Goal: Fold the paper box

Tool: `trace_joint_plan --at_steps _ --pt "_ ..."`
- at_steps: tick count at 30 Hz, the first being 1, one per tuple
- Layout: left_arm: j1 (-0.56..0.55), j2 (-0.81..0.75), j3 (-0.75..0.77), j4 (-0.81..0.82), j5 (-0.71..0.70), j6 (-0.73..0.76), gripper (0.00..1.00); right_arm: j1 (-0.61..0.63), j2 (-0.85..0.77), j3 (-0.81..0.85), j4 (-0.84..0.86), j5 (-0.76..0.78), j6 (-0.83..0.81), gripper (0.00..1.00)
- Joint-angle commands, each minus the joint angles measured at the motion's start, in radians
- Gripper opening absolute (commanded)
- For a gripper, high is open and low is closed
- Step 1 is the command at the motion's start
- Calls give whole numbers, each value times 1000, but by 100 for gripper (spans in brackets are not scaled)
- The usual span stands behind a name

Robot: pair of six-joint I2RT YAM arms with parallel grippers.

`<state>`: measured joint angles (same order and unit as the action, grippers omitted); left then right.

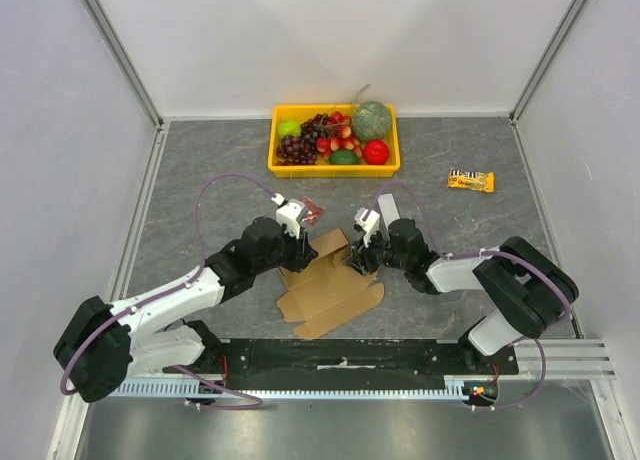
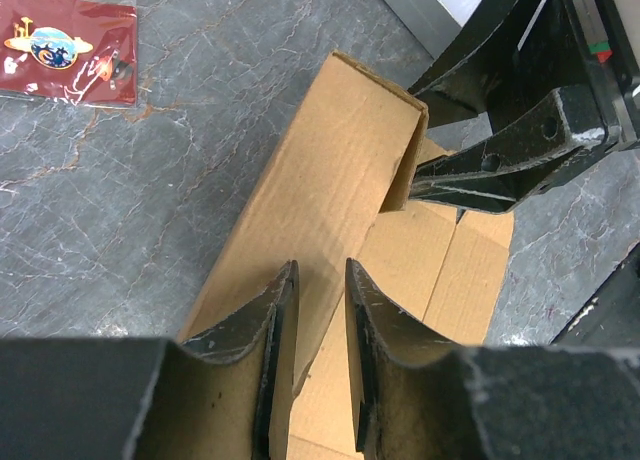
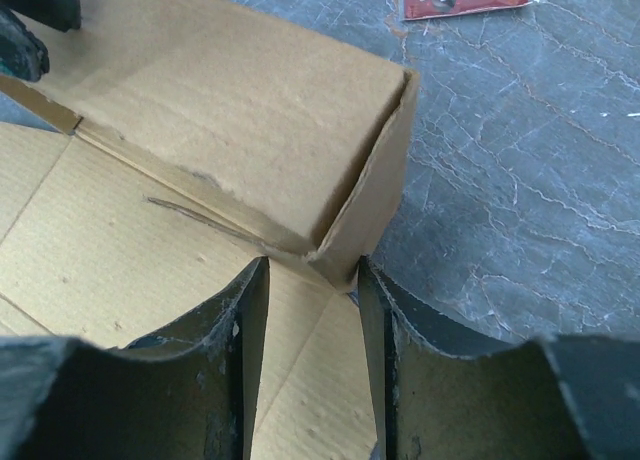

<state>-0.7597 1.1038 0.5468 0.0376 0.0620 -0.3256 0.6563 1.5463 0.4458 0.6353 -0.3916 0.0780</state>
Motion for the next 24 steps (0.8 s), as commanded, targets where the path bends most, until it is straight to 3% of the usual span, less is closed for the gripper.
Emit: trace_joint_plan --at_steps 1,13,24 --pt "-3 5 45 -1 1 -27 32 -1 26 -28 188 -44 9 47" --pt "-4 16 56 -5 7 -26 32 -1 95 1 279 -53 49 48" --pt "-4 13 59 -8 7 -23 32 0 129 -7 391 -159 69 51"
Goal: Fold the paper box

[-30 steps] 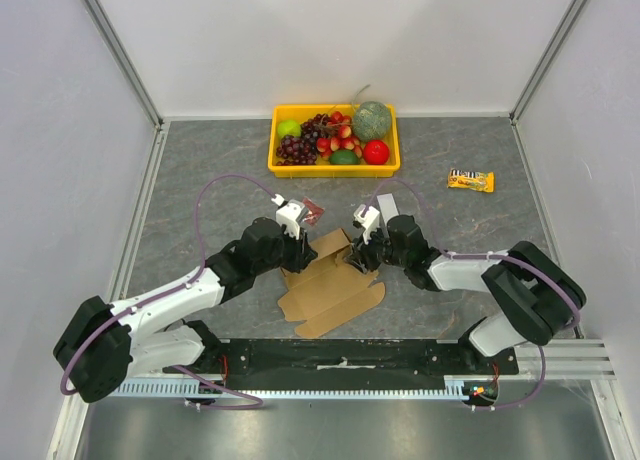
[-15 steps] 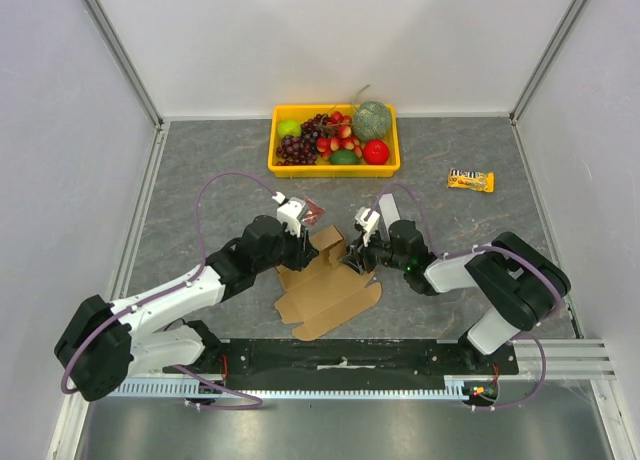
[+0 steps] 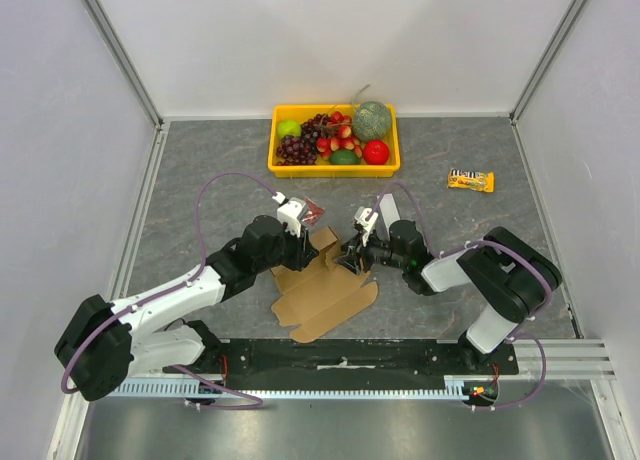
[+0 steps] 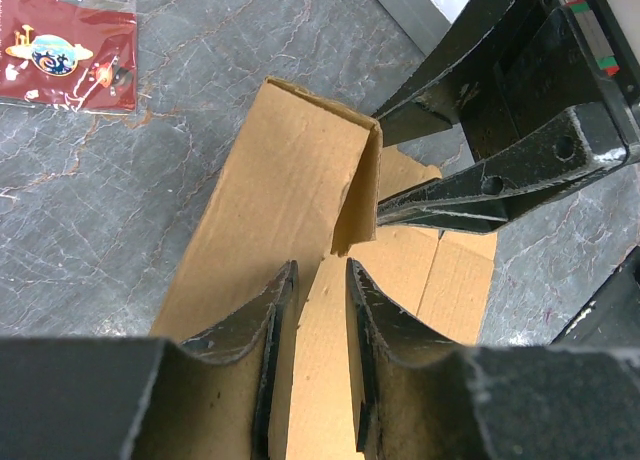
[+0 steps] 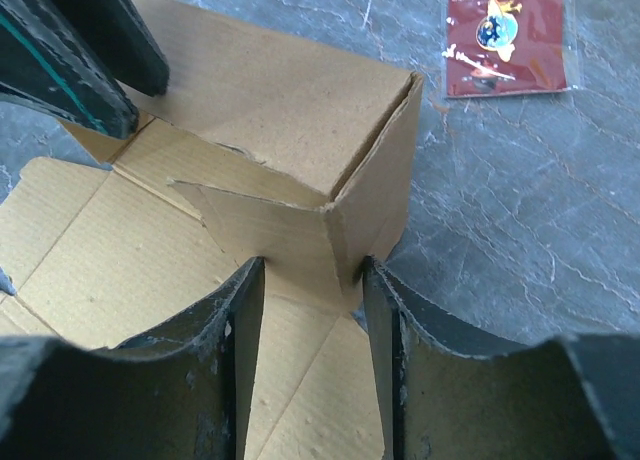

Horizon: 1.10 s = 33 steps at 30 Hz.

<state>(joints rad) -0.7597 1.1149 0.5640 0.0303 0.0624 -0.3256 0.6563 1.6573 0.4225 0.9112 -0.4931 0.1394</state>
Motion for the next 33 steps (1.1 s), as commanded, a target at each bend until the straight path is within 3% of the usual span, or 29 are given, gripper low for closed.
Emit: trace_joint_plan --at_steps 1,14,21,30,33 --pt "-4 3 42 -1 5 -23 32 0 22 22 117 -64 8 52" --pt "-3 -18 62 -24 -16 -12 32 3 61 44 141 -96 16 52" --pt "6 -131 83 -162 -134 -9 34 3 56 41 130 -102 9 52" --pt "16 -279 -25 -280 -226 -76 34 5 53 53 114 -139 2 52" --pt "17 -303 -58 -288 -245 -90 39 5 47 58 100 -147 -4 52"
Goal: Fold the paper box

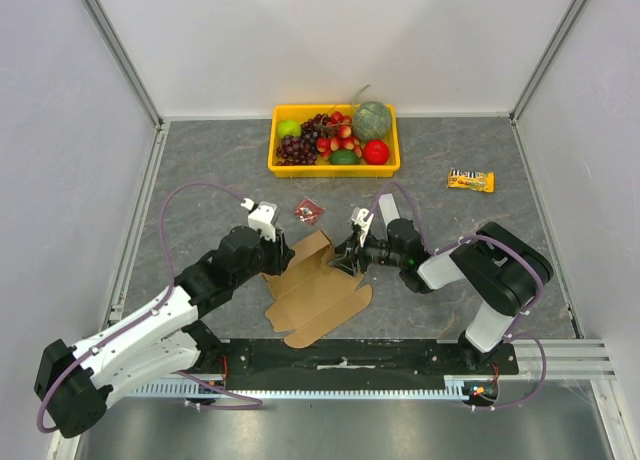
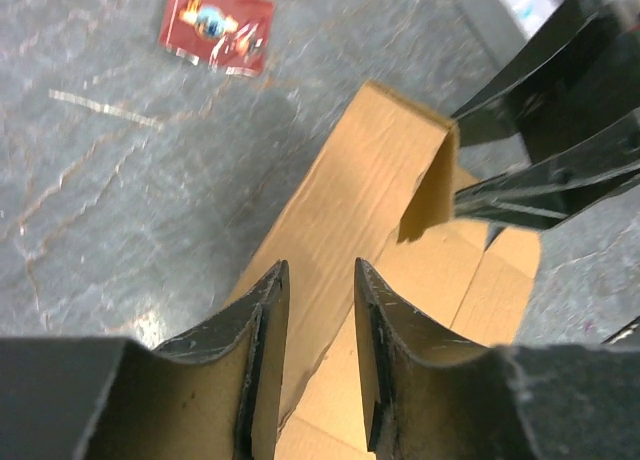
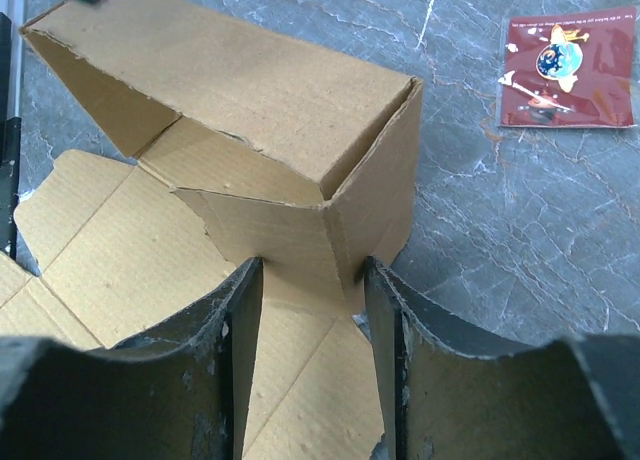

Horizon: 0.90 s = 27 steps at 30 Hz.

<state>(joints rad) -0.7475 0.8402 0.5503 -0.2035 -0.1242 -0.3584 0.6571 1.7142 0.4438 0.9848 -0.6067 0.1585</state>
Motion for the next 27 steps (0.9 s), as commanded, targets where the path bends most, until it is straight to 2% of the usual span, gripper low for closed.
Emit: trace_joint_plan --at_steps 1,6,27 --pt "4 -33 -52 -56 -58 -60 41 4 -11 38 25 -39 -25 53" --pt "4 -44 -76 -56 -60 -67 43 9 -11 45 18 -59 -25 54" --pt "5 -35 -81 -36 -43 -59 44 79 74 118 38 -71 -11 56"
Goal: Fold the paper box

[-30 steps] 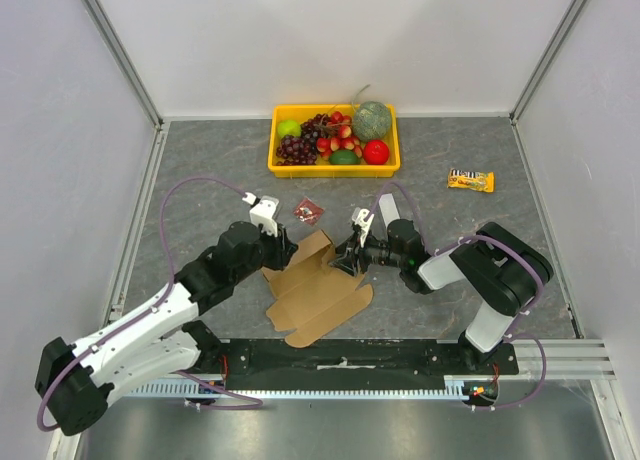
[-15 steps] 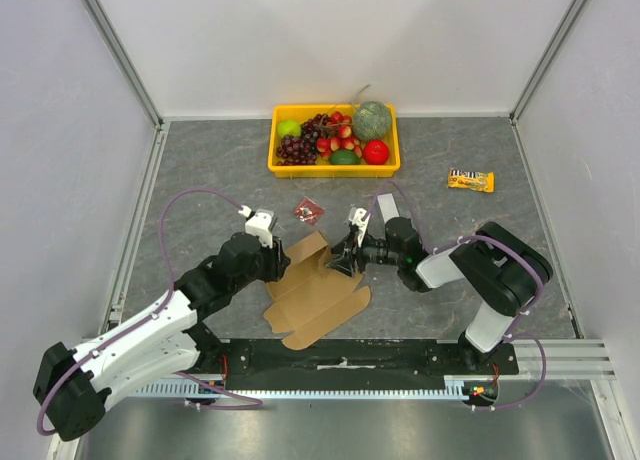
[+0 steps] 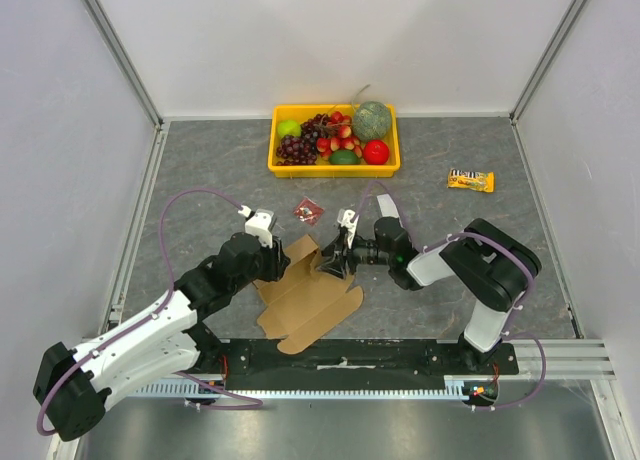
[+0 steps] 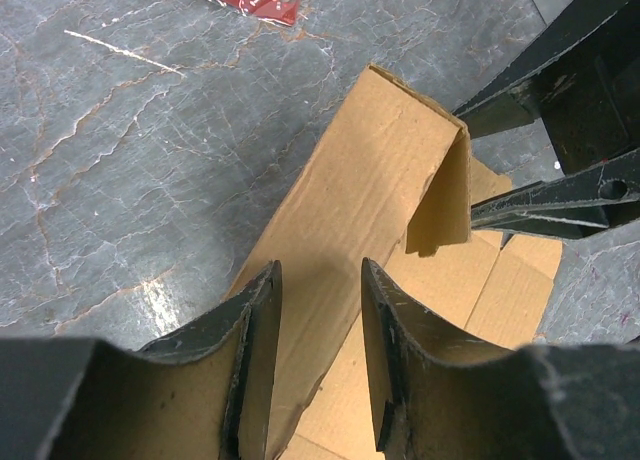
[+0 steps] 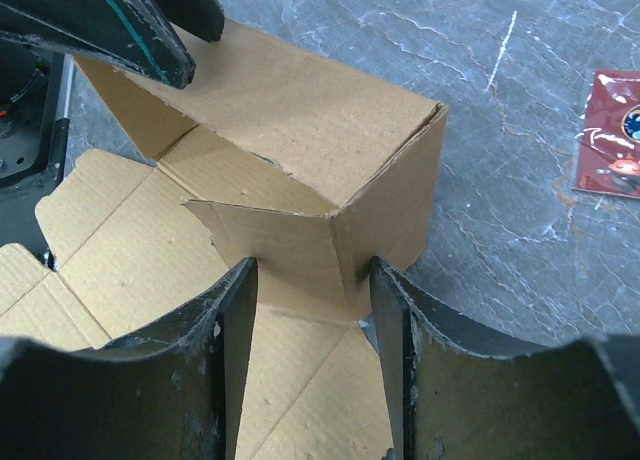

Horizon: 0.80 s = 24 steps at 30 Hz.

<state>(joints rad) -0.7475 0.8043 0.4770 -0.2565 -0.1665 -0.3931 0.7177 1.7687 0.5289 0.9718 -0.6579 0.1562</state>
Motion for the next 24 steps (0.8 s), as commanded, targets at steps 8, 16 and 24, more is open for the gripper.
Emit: trace_joint_plan --at_steps 8,16,24 --pt "5 -1 -15 20 1 -26 44 31 51 29 102 -46 6 59" --pt "5 4 -18 26 -1 -29 44 37 49 34 68 -86 -15 69" --pt "5 12 -24 37 5 -29 44 46 71 71 39 -69 -32 72"
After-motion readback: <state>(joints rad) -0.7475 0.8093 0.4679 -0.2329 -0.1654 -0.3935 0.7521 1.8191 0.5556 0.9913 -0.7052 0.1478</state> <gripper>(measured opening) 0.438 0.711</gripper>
